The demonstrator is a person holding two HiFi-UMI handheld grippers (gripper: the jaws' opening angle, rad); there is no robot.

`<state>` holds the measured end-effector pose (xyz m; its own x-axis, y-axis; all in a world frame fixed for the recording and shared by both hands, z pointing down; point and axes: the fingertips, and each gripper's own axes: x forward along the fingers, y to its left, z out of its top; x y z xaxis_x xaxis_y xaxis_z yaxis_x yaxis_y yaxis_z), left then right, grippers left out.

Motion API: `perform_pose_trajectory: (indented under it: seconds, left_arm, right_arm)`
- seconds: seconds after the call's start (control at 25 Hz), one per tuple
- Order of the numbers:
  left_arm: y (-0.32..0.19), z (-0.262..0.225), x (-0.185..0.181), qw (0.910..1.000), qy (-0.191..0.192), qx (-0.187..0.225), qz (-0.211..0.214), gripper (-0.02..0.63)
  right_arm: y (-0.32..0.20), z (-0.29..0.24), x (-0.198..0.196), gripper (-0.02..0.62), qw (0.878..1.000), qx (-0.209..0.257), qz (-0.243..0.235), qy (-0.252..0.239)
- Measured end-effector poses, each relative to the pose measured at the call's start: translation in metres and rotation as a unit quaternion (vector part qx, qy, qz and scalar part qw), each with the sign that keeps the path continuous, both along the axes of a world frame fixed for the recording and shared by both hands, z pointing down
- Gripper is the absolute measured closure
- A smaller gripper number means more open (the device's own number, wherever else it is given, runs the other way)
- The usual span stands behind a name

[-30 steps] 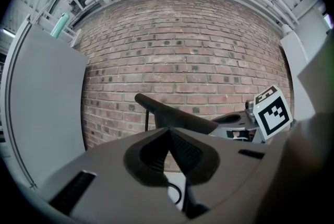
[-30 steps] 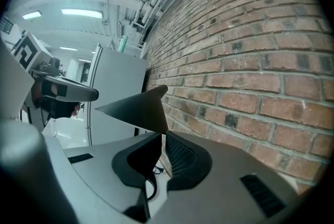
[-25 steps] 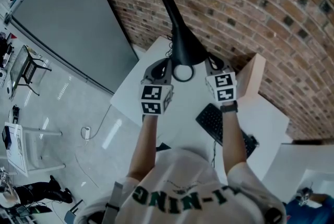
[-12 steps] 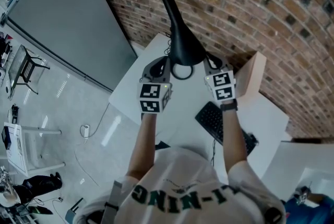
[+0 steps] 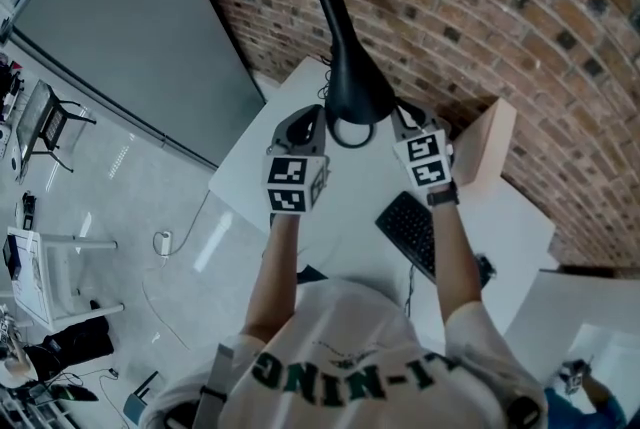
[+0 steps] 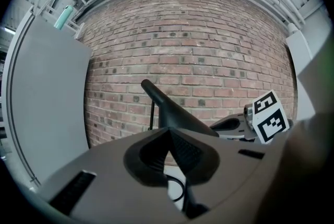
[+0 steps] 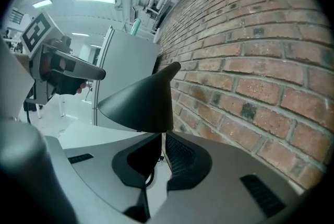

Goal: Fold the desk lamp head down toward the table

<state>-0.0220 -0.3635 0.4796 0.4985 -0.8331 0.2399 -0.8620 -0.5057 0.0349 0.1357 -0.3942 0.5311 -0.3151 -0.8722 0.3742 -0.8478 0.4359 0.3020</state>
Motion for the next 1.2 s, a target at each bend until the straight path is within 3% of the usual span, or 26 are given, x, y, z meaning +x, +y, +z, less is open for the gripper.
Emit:
perform_pose_trajectory:
  seconds: [0.64,0.8,0.96,1.2]
  left_arm:
    - [-0.005,0.02,-0.003,0.9996,-0.01,-0.027,-0.003,0.606]
    - [-0.01,0.017,-0.004,0.9999,-0.006,-0.011,-0.005,0.606]
    - [-0.003,0.016,-0.007,0.9997,-0.008,-0.023,-0.006,0.606]
    - [0.008,-0.009,-0.014,0.9998,-0.001,0.014,-0.014,0.606]
  right_arm:
    - [-0.011,0.022,-0.004,0.572,1.0,-0.017,-0.007,0.006]
    - [-0.012,0.022,-0.004,0.584,1.0,-0.012,-0.003,0.001]
    - [-0.009,0.025,0.0,0.584,1.0,-0.015,0.006,-0.006]
    - [0.012,0.016,0.01,0.583,0.998,-0.01,0.037,-0.046]
